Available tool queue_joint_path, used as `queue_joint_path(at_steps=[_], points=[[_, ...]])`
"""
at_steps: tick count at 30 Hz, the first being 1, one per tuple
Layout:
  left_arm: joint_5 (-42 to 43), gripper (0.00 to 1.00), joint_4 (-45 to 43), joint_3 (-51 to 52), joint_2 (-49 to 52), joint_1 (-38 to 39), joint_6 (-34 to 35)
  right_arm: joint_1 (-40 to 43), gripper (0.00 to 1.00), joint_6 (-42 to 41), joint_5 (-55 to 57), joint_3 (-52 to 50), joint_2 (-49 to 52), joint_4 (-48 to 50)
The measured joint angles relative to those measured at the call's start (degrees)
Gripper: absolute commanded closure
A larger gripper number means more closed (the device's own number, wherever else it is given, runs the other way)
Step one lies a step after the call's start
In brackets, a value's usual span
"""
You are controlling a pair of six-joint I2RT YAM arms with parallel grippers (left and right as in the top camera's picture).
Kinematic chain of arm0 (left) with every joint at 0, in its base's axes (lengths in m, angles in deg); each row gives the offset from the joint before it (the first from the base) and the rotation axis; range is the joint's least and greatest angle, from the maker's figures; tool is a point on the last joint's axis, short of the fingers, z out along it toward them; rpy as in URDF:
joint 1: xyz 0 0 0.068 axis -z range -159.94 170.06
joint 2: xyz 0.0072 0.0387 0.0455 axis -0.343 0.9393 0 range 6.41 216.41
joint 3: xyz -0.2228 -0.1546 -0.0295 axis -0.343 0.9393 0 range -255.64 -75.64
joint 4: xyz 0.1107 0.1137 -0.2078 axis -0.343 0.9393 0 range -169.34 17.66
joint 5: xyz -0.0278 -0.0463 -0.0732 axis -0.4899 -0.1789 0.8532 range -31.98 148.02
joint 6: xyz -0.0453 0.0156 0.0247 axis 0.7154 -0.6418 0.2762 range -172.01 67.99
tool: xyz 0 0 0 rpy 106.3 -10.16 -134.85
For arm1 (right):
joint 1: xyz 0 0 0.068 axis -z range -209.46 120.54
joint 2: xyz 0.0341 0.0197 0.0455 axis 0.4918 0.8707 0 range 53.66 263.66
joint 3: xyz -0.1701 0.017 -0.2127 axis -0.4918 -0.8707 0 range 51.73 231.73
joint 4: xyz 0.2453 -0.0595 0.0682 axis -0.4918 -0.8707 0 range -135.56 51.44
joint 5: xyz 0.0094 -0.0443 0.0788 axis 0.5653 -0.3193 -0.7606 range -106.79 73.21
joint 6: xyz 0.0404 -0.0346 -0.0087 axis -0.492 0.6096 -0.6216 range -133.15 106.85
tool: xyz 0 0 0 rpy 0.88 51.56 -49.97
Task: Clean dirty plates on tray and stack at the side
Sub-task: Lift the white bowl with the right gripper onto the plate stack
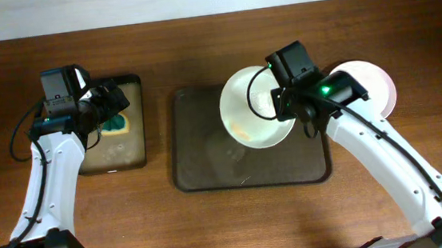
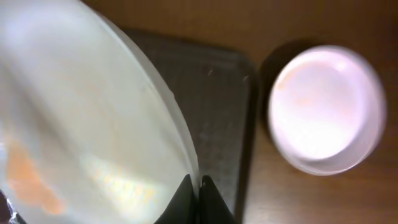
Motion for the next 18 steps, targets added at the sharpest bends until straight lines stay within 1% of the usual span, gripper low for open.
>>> queue_joint_path(at_steps=[3,6,9,10,13,15,18], points=[[0.0,0.01,0.0,0.0,0.0,0.0,0.0,-3.48,0.96,1.92,4.59,1.38,0.0,0.07],[0.0,0.01,0.0,0.0,0.0,0.0,0.0,-9.38,0.96,4.63,10.86,1.9,0.0,1.57],[0.0,0.01,0.0,0.0,0.0,0.0,0.0,-17.57,0.96,8.83,21.46,2.1,0.02,4.09],[0.0,0.0,0.0,0.0,0.0,0.0,0.0,-21.05,0.96,11.23,27.26,2.19,0.02,5.49],[0.0,0.01,0.0,0.0,0.0,0.0,0.0,-24.61,0.96,17.31,36.57,2.36,0.37,11.21],[0.0,0.01,0.0,0.0,0.0,0.0,0.0,-26.36,0.96,22.29,41.11,2.49,0.85,14.82],[0.0,0.01,0.0,0.0,0.0,0.0,0.0,-28.24,0.96,32.41,47.12,2.56,2.12,20.81]])
